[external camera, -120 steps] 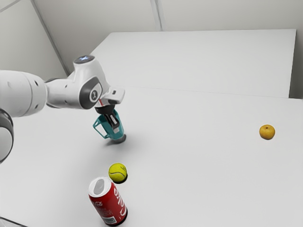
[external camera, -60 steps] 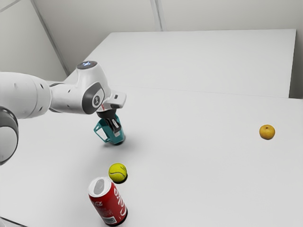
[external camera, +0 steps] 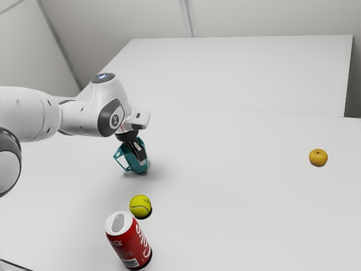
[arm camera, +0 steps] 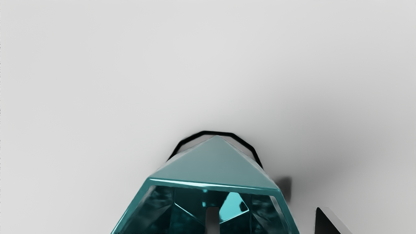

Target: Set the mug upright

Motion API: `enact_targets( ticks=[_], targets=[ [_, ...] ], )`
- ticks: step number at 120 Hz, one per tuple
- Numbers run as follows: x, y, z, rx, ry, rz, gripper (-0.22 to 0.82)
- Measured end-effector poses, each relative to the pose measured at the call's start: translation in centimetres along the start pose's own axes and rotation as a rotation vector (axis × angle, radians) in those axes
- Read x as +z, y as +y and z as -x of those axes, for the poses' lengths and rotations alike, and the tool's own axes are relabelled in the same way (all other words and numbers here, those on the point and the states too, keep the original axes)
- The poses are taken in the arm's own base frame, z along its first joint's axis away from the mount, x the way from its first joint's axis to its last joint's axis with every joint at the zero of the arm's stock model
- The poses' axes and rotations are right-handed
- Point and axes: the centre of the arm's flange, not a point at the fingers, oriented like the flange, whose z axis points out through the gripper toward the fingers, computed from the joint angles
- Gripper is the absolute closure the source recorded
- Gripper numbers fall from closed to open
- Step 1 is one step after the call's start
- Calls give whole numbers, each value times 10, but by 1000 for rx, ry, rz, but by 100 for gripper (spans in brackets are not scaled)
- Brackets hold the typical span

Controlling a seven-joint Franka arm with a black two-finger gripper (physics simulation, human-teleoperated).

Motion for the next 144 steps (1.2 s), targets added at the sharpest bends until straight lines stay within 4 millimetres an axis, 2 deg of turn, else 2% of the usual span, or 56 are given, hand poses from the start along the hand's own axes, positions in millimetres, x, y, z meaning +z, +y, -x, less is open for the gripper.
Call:
enact_targets(
  ticks=[16,48,76,87,110,129,144],
  targets=[
    [-8,2,-2,5,15,-1,30],
    [-39,7,0,12,73,0,25],
    [-79,15,-1,35,143,-5,20],
    [-95,16,-11,50,161,-17,13],
    [-139,12,-53,55,137,-21,5],
    [-161,-9,-77,-16,50,11,3],
    [-163,-20,-73,-88,-28,53,1]
  ],
)
